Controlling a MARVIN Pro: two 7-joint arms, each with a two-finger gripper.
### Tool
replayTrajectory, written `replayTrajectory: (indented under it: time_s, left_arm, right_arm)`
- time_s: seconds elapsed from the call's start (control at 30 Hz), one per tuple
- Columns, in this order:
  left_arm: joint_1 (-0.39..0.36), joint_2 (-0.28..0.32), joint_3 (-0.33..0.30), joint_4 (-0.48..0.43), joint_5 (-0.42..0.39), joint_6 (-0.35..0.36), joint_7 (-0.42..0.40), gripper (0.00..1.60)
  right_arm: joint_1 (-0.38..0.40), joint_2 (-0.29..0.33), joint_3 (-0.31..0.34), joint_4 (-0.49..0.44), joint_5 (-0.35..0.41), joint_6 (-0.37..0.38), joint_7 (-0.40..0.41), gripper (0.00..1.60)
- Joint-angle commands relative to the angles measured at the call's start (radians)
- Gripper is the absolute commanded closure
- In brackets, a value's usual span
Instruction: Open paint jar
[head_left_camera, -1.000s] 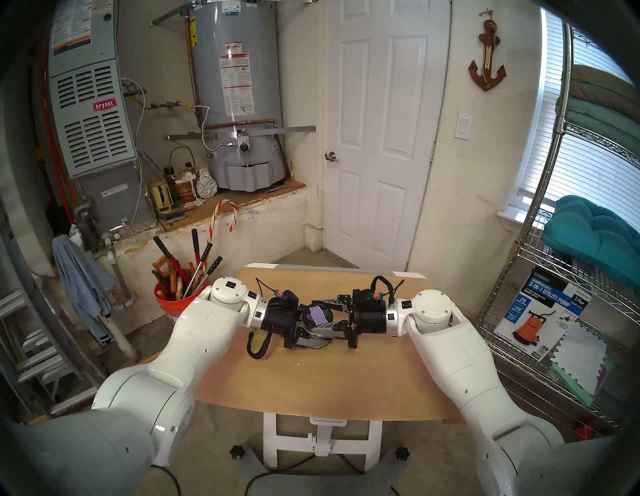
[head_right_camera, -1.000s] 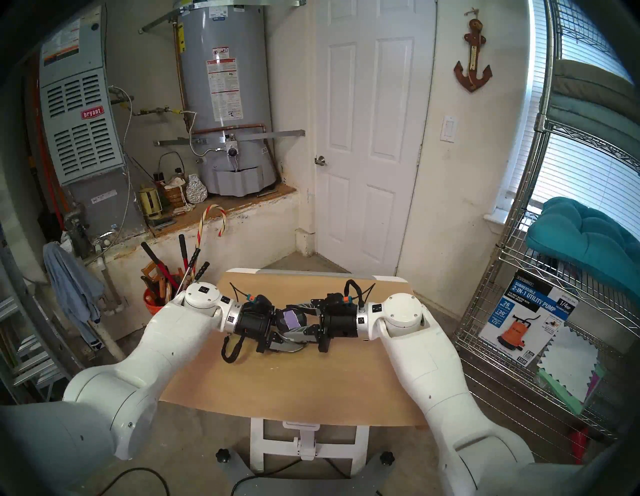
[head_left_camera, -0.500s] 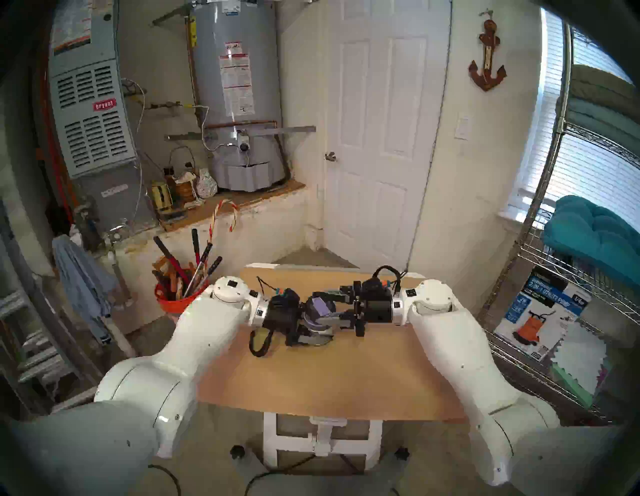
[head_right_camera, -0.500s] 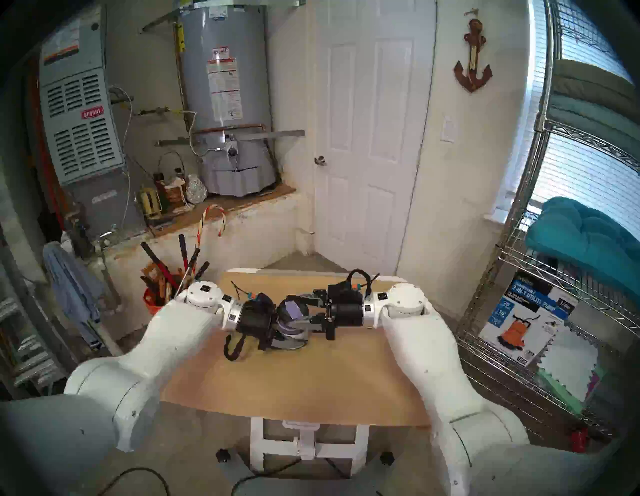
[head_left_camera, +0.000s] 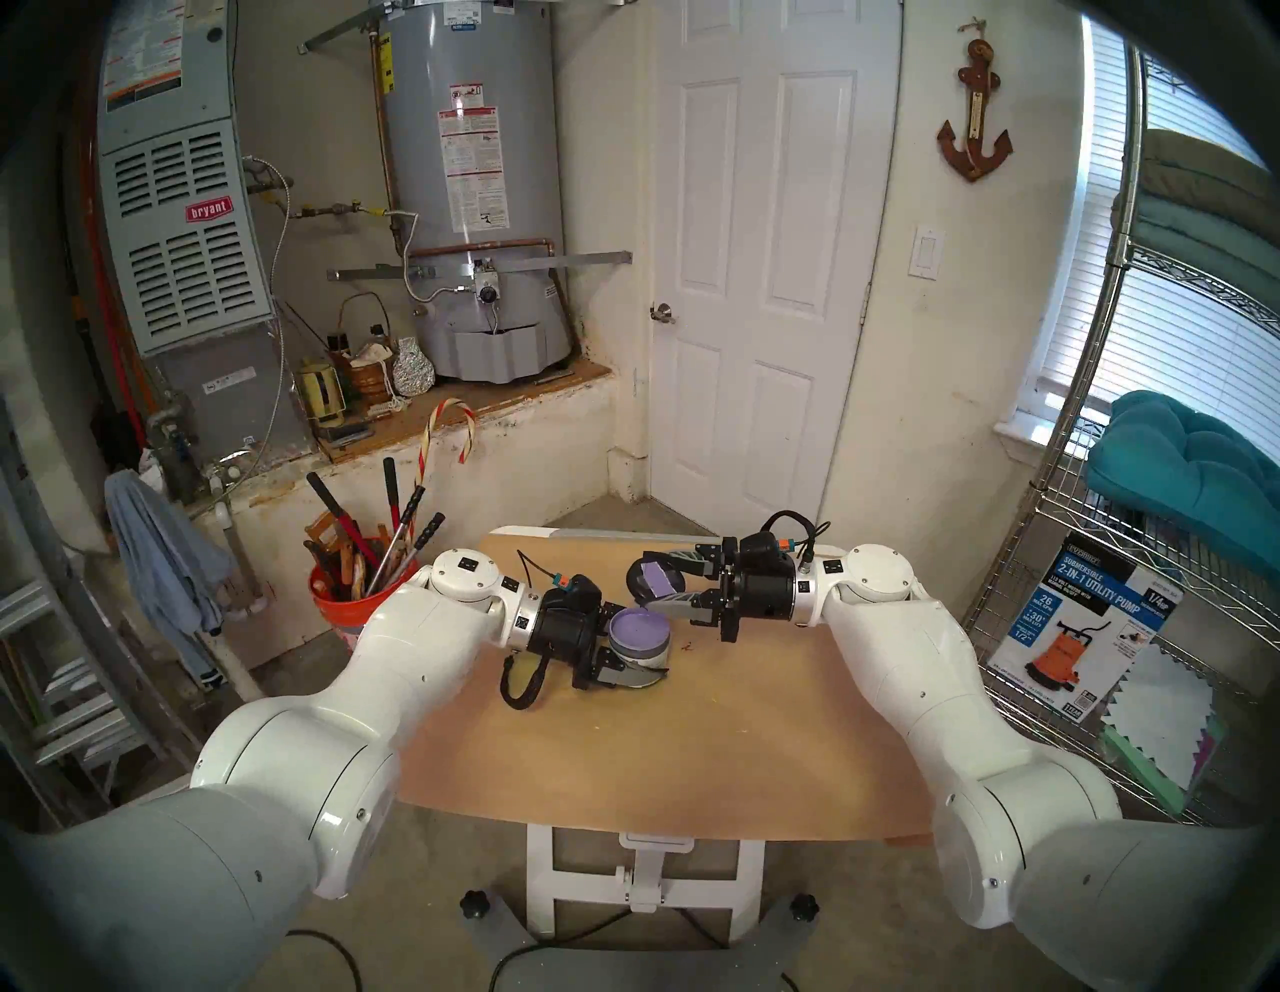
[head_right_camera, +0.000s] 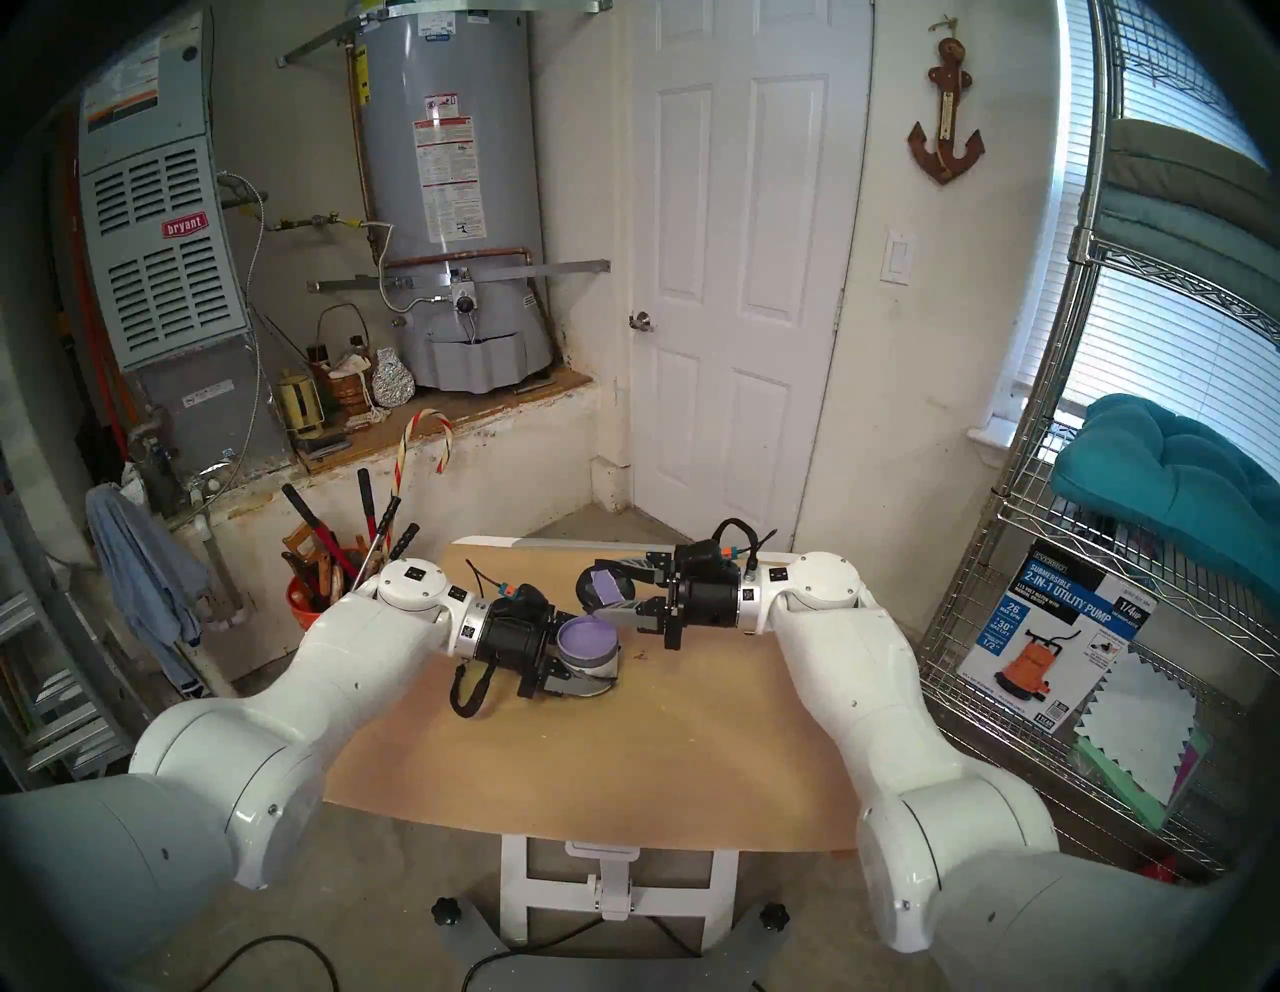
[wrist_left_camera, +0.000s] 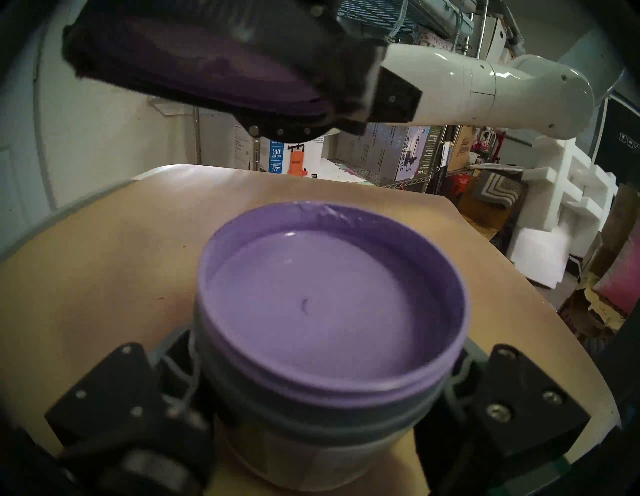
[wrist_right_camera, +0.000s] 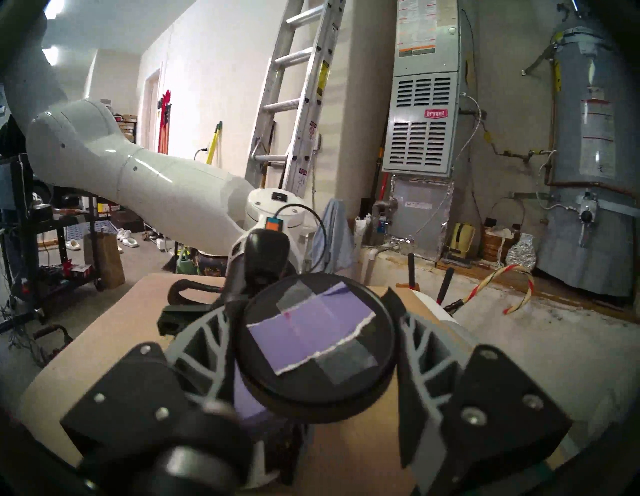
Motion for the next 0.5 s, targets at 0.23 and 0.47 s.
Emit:
replayTrajectory:
  time_s: [0.23,0.47]
  left_arm:
    - [0.026,0.037,0.049,-0.110,0.037,0.017,0.003,1.60]
    - [0.035,0.037,0.055,-0.119,0.039,0.032,0.003,1.60]
  right_arm:
    - [0.051,0.035,0.033,0.094,-0.002,-0.096,0.024,1.60]
    - [0.040,0.040,0.049,0.108,0.007,-0.102,0.049,1.60]
